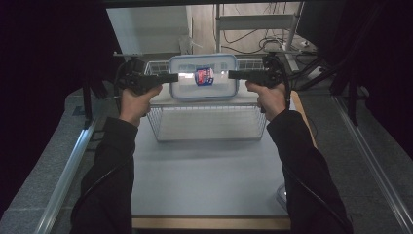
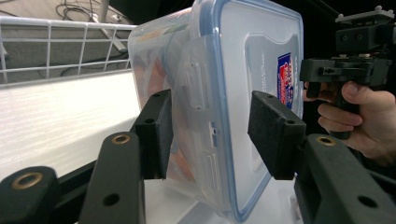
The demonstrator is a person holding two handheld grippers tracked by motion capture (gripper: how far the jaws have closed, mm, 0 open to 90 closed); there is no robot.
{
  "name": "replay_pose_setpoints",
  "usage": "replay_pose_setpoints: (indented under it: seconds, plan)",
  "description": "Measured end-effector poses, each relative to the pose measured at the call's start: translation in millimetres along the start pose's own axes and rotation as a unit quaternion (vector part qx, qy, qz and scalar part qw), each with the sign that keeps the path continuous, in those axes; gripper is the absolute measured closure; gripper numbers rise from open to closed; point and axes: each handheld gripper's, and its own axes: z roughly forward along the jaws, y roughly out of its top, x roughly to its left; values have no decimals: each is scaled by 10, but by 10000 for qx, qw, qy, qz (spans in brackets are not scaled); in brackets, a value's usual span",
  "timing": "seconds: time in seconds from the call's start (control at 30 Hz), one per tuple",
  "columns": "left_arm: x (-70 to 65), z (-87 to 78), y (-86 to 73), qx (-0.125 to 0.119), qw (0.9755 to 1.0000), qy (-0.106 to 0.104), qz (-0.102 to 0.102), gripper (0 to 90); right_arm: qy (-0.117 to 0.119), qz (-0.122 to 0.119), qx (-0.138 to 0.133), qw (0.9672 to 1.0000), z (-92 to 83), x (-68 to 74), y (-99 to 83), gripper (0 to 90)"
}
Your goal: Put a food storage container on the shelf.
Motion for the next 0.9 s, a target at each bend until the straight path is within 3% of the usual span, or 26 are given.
replay_pose_setpoints:
  seconds: [0.17,0.23,0.37,0.43,0.47,0.57,0.63,0.77,0.8,0.87,0.9]
  plan:
    - [-14,14,-16,-29,10000,73,26,485,-36,-35,-34,10000,8,-8,-3,475]
    - [-19,24,-22,40,9997,196,107,469,-60,-47,-53,10000,15,-9,-2,469]
    - [-29,74,-44,181,9989,382,190,432,-277,-96,1,9996,55,-11,-13,396]
    - [-14,111,-59,152,9991,395,73,403,-440,-139,-88,9989,64,-29,-17,408]
    - [42,110,-74,28,9996,226,-155,402,-480,-189,-80,9986,63,-43,-10,418]
    - [49,99,-80,-42,9997,204,-152,409,-528,-239,-30,9983,82,-57,-8,431]
    - [25,79,-77,-27,9997,243,-71,412,-585,-331,-43,9977,93,-33,-7,429]
    - [-55,2,-83,-81,9993,345,156,376,-806,-753,-30,9939,56,56,-7,427]
    - [-55,2,-83,-81,9993,345,156,376,-806,-753,-30,9939,56,56,-7,427]
    - [-129,-88,-122,-134,9981,436,410,396,-885,-959,-84,9914,-34,122,-19,467]
    - [-129,-88,-122,-134,9981,436,410,412,-885,-959,-84,9914,-34,122,-19,467]
